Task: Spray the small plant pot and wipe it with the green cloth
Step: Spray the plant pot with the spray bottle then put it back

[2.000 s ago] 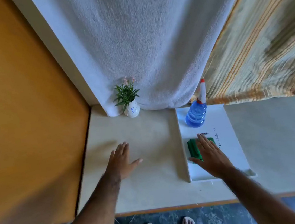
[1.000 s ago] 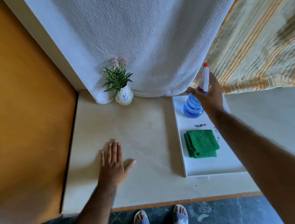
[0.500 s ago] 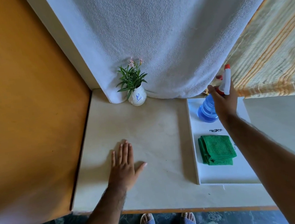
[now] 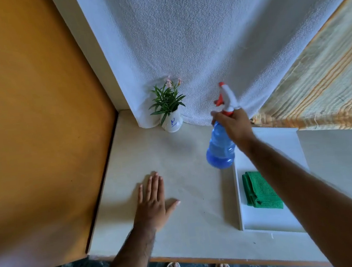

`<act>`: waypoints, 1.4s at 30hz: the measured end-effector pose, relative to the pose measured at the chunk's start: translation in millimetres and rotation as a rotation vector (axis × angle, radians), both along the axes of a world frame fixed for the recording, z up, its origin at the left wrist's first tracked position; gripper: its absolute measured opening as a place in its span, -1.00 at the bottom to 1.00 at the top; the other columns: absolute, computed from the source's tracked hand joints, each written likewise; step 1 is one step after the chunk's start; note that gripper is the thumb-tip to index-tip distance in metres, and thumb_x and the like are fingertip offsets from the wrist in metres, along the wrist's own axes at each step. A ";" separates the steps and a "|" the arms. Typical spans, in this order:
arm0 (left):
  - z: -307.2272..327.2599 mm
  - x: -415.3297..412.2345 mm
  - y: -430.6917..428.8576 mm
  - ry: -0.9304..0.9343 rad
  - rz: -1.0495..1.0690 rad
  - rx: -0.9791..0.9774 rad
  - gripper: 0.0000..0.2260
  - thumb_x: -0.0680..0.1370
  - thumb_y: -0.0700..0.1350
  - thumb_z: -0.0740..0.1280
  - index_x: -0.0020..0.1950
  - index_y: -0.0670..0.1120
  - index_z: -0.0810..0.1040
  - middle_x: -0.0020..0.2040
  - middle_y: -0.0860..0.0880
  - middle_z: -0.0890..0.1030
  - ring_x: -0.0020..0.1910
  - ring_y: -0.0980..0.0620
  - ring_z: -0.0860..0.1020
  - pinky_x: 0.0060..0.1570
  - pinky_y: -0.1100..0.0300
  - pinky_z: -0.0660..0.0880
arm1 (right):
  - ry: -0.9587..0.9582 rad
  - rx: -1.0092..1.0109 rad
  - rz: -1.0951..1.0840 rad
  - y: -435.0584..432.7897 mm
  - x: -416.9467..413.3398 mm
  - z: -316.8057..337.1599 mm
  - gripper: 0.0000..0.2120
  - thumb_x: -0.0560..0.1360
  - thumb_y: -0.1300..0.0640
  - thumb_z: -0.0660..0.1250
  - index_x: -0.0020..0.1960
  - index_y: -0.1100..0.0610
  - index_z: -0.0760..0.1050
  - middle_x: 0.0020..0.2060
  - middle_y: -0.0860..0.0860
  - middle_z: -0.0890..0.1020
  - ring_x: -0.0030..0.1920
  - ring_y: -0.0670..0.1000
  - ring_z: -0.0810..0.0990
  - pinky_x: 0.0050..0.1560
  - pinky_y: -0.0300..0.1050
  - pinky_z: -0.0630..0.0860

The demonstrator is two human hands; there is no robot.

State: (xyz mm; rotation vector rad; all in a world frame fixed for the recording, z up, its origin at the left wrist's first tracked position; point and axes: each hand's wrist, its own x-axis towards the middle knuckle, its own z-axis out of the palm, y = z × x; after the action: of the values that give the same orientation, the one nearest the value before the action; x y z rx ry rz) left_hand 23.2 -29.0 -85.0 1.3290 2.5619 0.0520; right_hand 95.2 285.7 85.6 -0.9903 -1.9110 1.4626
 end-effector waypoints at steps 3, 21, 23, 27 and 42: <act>0.1 0.2 0.0 0.004 0.004 0.010 -0.12 0.59 0.44 -0.12 0.60 -0.25 0.15 0.62 -0.23 0.20 0.59 -0.15 0.08 0.49 -0.19 0.00 | -0.129 -0.007 0.077 -22.3 -14.7 -17.0 -0.83 0.47 0.17 0.47 0.05 0.15 0.62 -0.40 -0.06 0.68 -0.39 -0.16 0.63 -0.22 -0.26 0.54; -2.3 2.3 0.6 0.047 0.012 0.126 -0.14 0.55 0.40 0.08 0.58 -0.26 0.22 0.60 -0.23 0.23 0.59 -0.15 0.13 0.47 -0.25 0.11 | -0.593 -0.040 0.225 -60.0 -68.1 -43.0 -0.86 0.38 0.10 0.36 -0.13 0.15 0.62 -0.50 -0.09 0.66 -0.23 -0.06 0.70 -0.21 -0.20 0.51; -2.6 2.0 0.2 0.052 0.010 0.126 -0.14 0.56 0.40 0.06 0.59 -0.26 0.21 0.61 -0.23 0.22 0.59 -0.15 0.11 0.47 -0.25 0.10 | -0.634 -0.024 0.211 -61.3 -70.1 -42.1 -0.85 0.37 0.09 0.31 -0.23 0.14 0.61 -0.52 -0.11 0.65 -0.25 -0.07 0.68 -0.27 -0.22 0.47; -4.6 1.3 -1.5 0.053 0.003 0.114 -0.14 0.56 0.40 0.07 0.60 -0.26 0.19 0.62 -0.23 0.19 0.60 -0.19 0.16 0.48 -0.27 0.09 | -0.668 0.014 0.204 -64.0 -72.8 -43.0 -0.85 0.34 0.06 0.27 -0.30 0.10 0.57 -0.47 -0.06 0.68 -0.24 -0.04 0.68 -0.12 -0.16 0.57; -1.4 0.9 -2.6 0.040 0.000 0.096 -0.14 0.57 0.41 0.04 0.60 -0.25 0.17 0.62 -0.23 0.17 0.60 -0.22 0.15 0.49 -0.25 0.05 | -0.682 -0.022 0.210 -65.9 -72.6 -38.6 -0.86 0.36 0.10 0.28 -0.30 0.11 0.57 -0.50 -0.06 0.67 -0.40 -0.14 0.64 -0.31 -0.23 0.44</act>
State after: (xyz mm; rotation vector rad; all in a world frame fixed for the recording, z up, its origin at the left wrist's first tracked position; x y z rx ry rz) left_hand 24.1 -31.6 -86.5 1.3775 2.6224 0.1511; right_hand 22.5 219.7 47.0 -1.4715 -2.5383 1.3600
